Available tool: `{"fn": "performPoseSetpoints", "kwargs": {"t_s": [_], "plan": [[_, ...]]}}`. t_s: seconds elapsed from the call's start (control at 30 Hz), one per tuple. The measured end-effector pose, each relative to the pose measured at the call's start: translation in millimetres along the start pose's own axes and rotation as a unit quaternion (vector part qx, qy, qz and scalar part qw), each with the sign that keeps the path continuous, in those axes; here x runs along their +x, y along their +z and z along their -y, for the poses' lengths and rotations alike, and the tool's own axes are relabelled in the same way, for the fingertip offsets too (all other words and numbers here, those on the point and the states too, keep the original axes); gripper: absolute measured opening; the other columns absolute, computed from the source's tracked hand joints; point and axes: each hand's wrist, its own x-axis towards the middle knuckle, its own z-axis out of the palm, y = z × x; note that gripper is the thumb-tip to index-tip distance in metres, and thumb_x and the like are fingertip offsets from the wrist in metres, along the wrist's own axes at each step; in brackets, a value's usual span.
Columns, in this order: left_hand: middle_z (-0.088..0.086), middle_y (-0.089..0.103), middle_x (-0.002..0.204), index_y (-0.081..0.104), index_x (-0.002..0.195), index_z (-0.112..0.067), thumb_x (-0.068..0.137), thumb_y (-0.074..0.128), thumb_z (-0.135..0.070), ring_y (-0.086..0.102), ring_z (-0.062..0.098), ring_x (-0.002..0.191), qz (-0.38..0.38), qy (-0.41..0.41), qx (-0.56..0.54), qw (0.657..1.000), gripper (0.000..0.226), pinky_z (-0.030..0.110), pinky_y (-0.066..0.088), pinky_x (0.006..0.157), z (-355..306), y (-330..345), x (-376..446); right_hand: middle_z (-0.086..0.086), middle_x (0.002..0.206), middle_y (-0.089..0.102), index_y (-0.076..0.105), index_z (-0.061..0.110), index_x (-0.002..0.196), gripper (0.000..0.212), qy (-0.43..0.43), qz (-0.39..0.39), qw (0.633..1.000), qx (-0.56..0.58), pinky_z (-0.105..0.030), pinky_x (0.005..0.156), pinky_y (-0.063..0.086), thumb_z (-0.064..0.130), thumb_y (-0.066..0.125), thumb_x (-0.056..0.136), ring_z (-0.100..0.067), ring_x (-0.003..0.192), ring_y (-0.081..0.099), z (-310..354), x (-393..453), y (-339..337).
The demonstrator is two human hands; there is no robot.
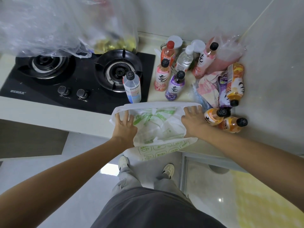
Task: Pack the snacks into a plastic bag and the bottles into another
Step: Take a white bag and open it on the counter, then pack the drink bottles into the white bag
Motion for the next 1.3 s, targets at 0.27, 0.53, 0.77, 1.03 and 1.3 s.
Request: {"fn": "performPoseSetpoints", "kwargs": {"t_s": [0.27,0.53,0.77,1.03,1.3], "plan": [[0.024,-0.004,0.162,0.019,0.155,-0.031,0.064,0.060,-0.085,0.004,0.047,0.147,-0.049,-0.027,0.011,0.998,0.114,0.067,0.019,0.110,18.6,-9.7,11.8,-0.022,0.168,-0.003,-0.009,0.008,0.162,0.143,0.040,0.011,0.999,0.017,-0.069,0.120,0.005,0.081,0.070,0.067,-0.049,0.152,0.010,-7.4,0.2,-3.0],[0.018,0.000,0.164,0.017,0.156,-0.032,0.068,0.055,-0.086,0.007,0.041,0.149,-0.066,-0.013,-0.029,0.997,0.110,0.065,0.020,0.113,19.4,-6.3,14.4,-0.019,0.161,0.013,0.001,0.016,0.162,0.137,0.038,-0.031,0.999,0.015,-0.063,0.118,0.016,0.081,0.071,0.063,-0.044,0.142,0.025,-3.1,2.2,6.6],[0.011,0.014,0.165,0.034,0.153,-0.032,0.073,0.047,-0.089,0.007,0.038,0.153,-0.126,0.023,-0.048,0.991,0.099,0.064,0.017,0.115,32.1,-0.6,6.3,-0.006,0.144,0.038,0.033,0.019,0.150,0.123,-0.005,-0.109,0.991,0.076,-0.052,0.113,0.024,0.089,0.068,0.056,-0.033,0.129,0.040,-4.9,-2.3,3.0],[0.015,0.046,0.152,0.060,0.137,-0.018,0.086,0.052,-0.075,0.035,0.037,0.146,-0.270,0.087,-0.120,0.951,0.077,0.055,0.027,0.121,45.5,-12.2,-12.4,-0.003,0.125,0.052,0.059,0.016,0.125,0.065,-0.029,-0.234,0.953,0.190,-0.043,0.102,0.044,0.065,0.067,0.084,-0.029,0.119,0.050,-3.2,-18.3,-11.7],[0.008,0.050,0.136,0.051,0.138,-0.018,0.096,0.051,-0.055,0.052,0.029,0.115,-0.414,0.054,-0.206,0.885,0.056,0.042,0.046,0.089,69.9,-71.5,-11.9,-0.008,0.115,0.053,0.054,0.011,0.119,0.037,0.030,-0.413,0.862,0.293,-0.039,0.079,0.049,0.036,0.064,0.094,-0.029,0.106,0.055,-25.8,-21.0,-75.6]]}}
